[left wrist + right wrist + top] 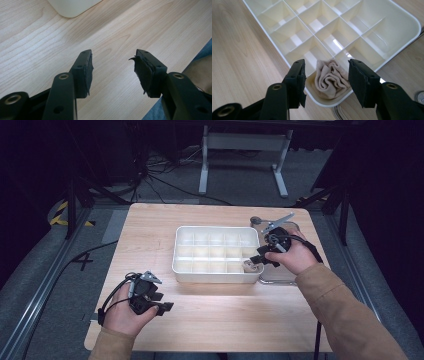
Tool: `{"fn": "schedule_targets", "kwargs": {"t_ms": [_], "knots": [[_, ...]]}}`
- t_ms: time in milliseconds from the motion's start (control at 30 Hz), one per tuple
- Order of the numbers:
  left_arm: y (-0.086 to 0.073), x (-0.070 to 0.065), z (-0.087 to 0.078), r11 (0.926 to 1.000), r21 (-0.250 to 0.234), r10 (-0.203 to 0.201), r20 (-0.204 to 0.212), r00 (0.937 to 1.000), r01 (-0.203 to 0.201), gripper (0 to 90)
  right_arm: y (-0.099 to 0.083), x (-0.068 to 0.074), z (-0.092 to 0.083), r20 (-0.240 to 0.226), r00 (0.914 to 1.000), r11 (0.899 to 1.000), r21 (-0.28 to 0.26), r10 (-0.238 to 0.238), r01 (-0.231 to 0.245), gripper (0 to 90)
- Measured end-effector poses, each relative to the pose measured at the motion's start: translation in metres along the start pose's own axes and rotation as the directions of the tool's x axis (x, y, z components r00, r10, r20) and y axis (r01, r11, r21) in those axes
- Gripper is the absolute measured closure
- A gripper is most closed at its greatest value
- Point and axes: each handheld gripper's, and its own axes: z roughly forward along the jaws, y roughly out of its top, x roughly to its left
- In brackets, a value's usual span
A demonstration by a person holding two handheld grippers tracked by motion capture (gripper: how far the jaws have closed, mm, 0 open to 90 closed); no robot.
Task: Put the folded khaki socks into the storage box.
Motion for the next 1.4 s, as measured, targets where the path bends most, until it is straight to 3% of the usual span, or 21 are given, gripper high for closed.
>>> {"fn": "schedule_targets", "kwargs": {"t_ms": [267, 600, 933, 1267, 1400], "knots": [[0.001, -0.004, -0.002, 0.9997, -0.015, 0.020, 0.028, 0.9994, -0.020, 49.2, -0.018, 0.016, -0.019, -0.038, 0.9976, 0.995, -0.078, -0.057, 0.054, 46.7], [0.002, -0.007, 0.000, 0.9993, 0.000, 0.038, 0.053, 0.9979, -0.038, 49.1, -0.050, 0.038, -0.031, -0.083, 0.9881, 0.983, -0.144, -0.130, 0.117, 44.4], [0.002, -0.009, 0.001, 0.9989, 0.010, 0.044, 0.048, 0.9979, -0.045, 49.0, -0.082, 0.047, -0.028, -0.091, 0.9863, 0.976, -0.184, -0.137, 0.118, 42.5], [0.004, -0.010, 0.006, 0.9985, 0.029, 0.045, 0.044, 0.9980, -0.047, 49.0, -0.098, 0.063, -0.016, -0.099, 0.9864, 0.971, -0.214, -0.131, 0.108, 42.0], [0.004, -0.011, 0.008, 0.9980, 0.035, 0.050, 0.049, 0.9975, -0.052, 48.9, -0.099, 0.067, -0.010, -0.097, 0.9848, 0.974, -0.189, -0.144, 0.124, 40.3]]}}
